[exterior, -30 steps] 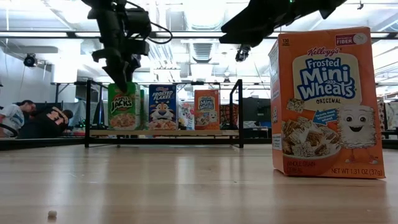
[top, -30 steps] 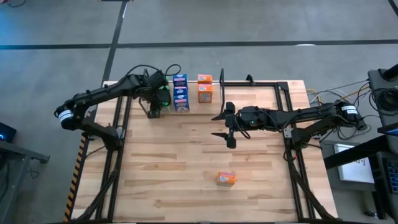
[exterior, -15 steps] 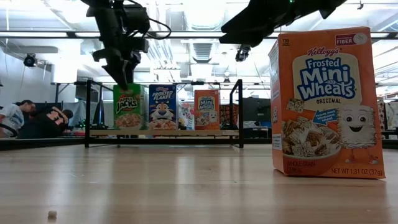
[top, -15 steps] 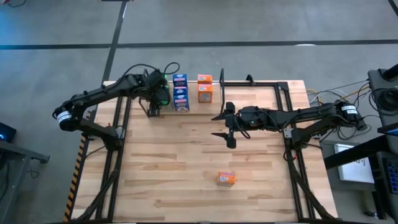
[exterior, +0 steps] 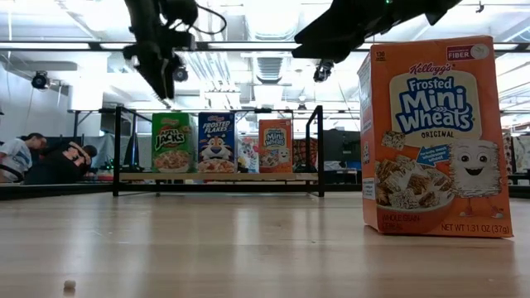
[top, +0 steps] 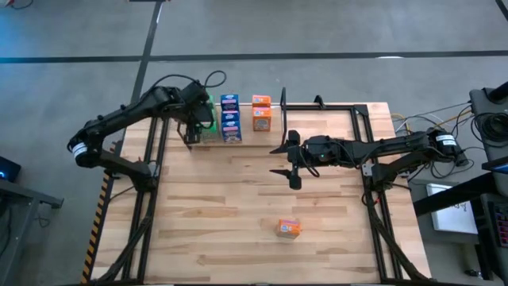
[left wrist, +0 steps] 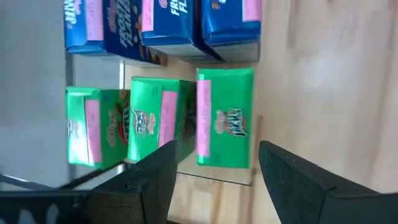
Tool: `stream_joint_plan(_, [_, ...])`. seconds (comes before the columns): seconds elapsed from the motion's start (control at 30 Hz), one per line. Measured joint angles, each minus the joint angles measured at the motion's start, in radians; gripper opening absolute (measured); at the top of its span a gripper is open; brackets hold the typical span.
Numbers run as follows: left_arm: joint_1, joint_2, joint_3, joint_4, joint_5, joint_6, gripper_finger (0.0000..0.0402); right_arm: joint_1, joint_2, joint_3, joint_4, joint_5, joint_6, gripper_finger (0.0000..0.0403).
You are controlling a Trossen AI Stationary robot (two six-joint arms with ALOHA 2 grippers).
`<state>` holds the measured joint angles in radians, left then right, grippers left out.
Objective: Stack cereal on shelf
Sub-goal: Put the green cereal box on the shelf aligned with the other green cereal box
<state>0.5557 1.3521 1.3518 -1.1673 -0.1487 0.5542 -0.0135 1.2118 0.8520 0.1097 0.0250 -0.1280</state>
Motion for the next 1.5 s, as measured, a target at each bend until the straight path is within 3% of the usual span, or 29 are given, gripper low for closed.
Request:
stream_joint_plan(0.13, [-0.015,-0.033,0.03,-0.012,0.062,-0.121,0.0207,0.0,0.0,0.0,0.0,0.0,-0.007,0.0283])
stream_joint_plan(0.27, [-0.074,-0.113,-0.017,0.046,0.125,-0.258,0.02,0.0,0.0,0.0,0.002,0.0,-0.04,0.0283])
stream_joint_plan(0.57, [-0.339,-0.313,-0.256,0.432,0.132,-0.509,0.0183,0.0,0.0,0.01,0.101,0.001,-0.106,0.0277])
stream_joint_plan(0.83, [-0.54,-0.387,-0.487,0.81,0.132,-0.542,0.0182,-0.012,0.0,0.01,0.167,0.0,-0.138,0.0249])
stream_joint_plan(1.07, [-0.625,-0.396,-0.663,1.049,0.131,-0.575,0.0182,-0.051,0.0,0.01,0.198,0.002,-0.123,0.0222])
stream_joint_plan(1.27, [-0.64,-0.402,-0.749,1.116,0.126,-0.583,0.0182,-0.076,0.0,0.01,0.195,0.002,-0.089,0.0188])
stream_joint_plan(1.5, [-0.64,-0.403,-0.748,1.097,-0.005,-0.559,0.0182,-0.085,0.0,0.01,0.173,0.002,-0.081,0.0127])
